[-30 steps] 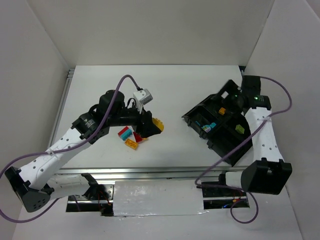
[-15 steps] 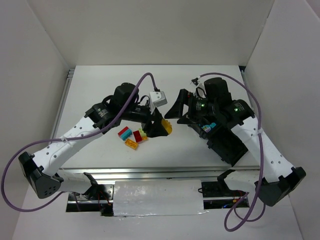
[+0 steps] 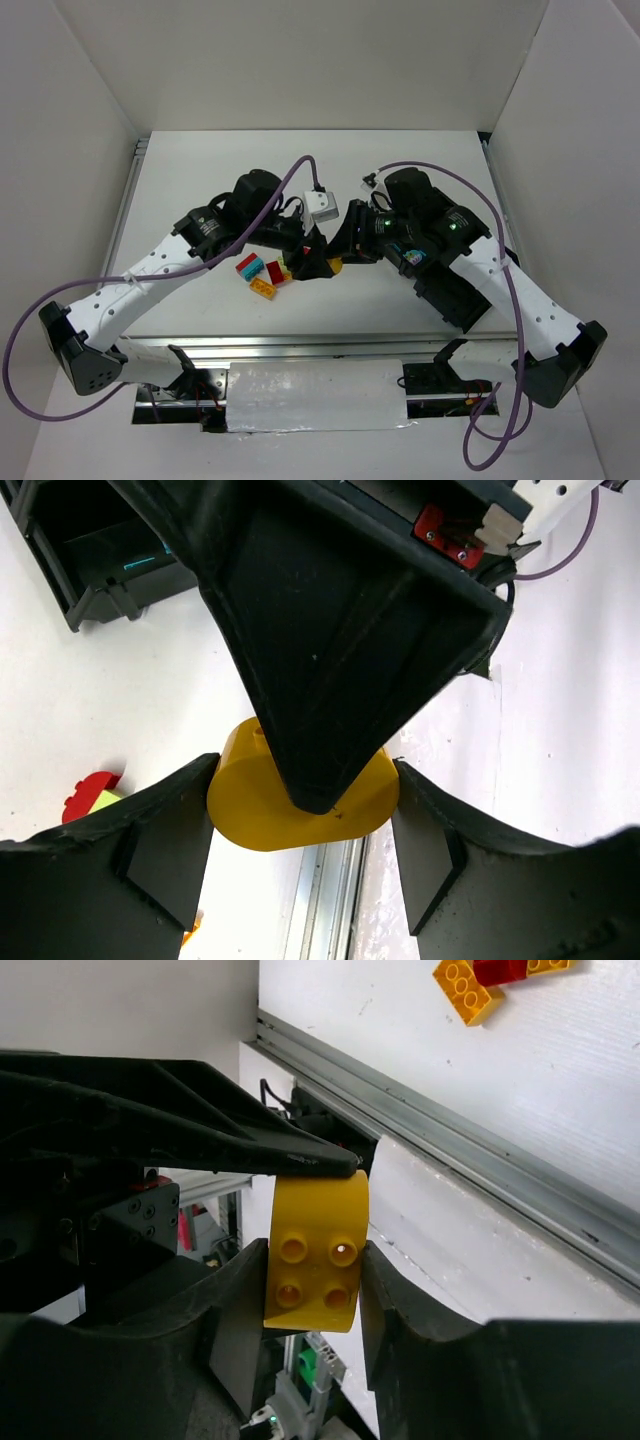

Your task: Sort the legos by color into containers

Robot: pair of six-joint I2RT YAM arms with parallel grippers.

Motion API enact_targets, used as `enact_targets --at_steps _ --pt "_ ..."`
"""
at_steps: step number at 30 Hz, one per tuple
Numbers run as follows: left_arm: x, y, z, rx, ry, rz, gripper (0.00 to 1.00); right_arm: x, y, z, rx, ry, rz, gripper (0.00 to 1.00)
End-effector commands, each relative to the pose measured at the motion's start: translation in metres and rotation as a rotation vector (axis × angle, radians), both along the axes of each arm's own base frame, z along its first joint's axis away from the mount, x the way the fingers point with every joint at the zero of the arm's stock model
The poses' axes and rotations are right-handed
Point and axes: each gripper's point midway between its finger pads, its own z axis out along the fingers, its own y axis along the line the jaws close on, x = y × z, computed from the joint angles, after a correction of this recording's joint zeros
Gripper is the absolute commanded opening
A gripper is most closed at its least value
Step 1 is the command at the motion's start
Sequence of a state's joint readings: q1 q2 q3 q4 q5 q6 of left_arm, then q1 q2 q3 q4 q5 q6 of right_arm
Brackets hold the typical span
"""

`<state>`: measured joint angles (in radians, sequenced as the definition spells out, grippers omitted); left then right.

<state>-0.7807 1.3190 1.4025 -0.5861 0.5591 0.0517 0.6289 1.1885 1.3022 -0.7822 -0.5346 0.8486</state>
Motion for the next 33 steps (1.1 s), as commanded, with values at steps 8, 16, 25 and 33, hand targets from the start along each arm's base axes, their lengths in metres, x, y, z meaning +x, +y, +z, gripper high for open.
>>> enact_targets --at_steps 8,16,25,33 --pt "0.034 -0.004 0.019 -0.043 -0.071 0.176 0.99 0.007 0.014 0.024 0.078 -0.132 0.037 0.00" --pt "0.079 0.026 0.018 0.005 -0.089 0.539 1.00 0.115 -0.095 -0.062 -0.305 -0.111 -0.395 0.00" --pt "0.086 0.056 -0.024 0.155 0.009 0.732 1.00 0.211 -0.245 -0.117 -0.719 -0.026 -0.831 0.00" --pt "0.092 0.105 -0.069 0.280 0.152 0.962 1.00 0.239 -0.312 -0.135 -0.870 0.048 -0.930 0.08"
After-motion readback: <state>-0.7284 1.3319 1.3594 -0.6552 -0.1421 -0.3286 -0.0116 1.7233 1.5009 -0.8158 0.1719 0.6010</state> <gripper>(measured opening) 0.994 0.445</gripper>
